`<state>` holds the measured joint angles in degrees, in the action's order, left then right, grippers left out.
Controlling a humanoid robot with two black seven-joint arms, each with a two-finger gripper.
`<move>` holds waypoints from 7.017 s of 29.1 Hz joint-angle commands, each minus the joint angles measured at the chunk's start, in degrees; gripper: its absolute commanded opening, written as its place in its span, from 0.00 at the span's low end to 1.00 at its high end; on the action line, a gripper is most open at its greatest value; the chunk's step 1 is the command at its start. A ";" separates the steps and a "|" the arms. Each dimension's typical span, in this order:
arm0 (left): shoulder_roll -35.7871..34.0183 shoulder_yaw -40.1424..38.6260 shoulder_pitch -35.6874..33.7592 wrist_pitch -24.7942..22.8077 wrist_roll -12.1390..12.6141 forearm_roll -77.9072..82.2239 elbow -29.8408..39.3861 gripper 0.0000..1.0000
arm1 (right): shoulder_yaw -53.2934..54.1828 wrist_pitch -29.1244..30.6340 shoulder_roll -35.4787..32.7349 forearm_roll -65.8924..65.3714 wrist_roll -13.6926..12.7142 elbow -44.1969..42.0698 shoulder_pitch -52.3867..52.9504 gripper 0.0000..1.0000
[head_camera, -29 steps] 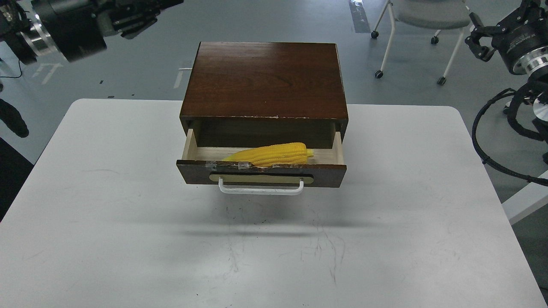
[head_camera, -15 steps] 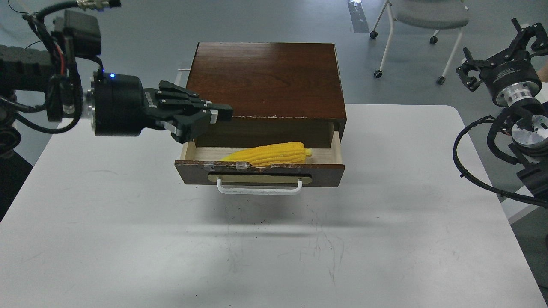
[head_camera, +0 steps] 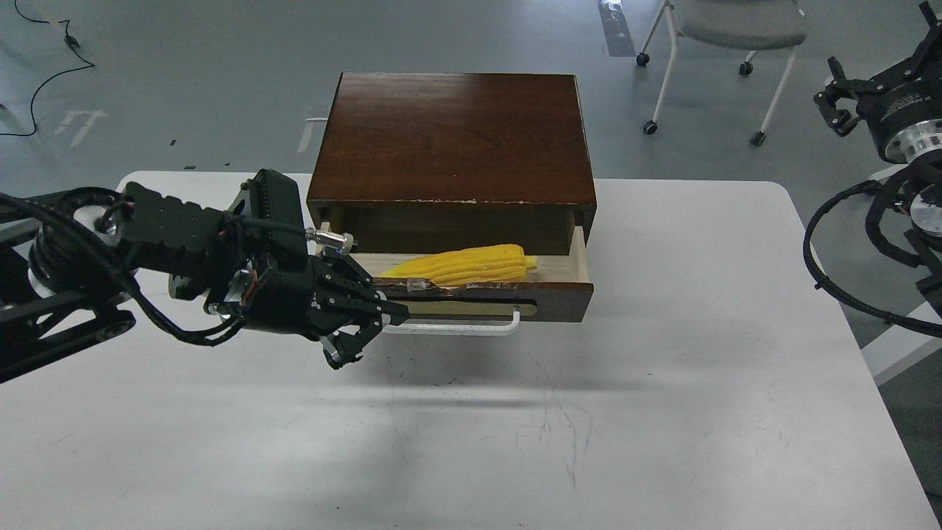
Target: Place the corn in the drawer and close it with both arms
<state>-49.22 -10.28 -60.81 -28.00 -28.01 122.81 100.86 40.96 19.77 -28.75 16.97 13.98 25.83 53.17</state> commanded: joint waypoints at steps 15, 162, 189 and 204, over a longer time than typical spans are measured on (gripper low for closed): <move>2.02 0.79 0.34 0.00 0.01 2.19 -3.38 0.00 | 0.00 -0.09 -0.51 -0.09 -0.01 0.01 -0.08 1.00; 4.48 -14.51 -0.37 8.31 0.01 -87.88 -37.98 0.98 | 0.61 7.38 -1.92 -0.18 0.08 -0.07 0.10 1.00; 19.69 -17.05 12.21 0.00 1.46 -144.69 -81.08 0.99 | 1.58 8.17 6.78 10.72 -0.01 -2.53 -5.70 1.00; 25.14 -17.05 15.54 0.00 1.73 -144.78 -81.08 0.99 | 1.05 8.23 5.02 10.54 -0.01 -2.62 -6.41 1.00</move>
<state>-24.57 -27.33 -45.89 -28.01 -26.28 -21.97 19.74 42.02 28.00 -23.82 27.50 13.99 23.11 46.72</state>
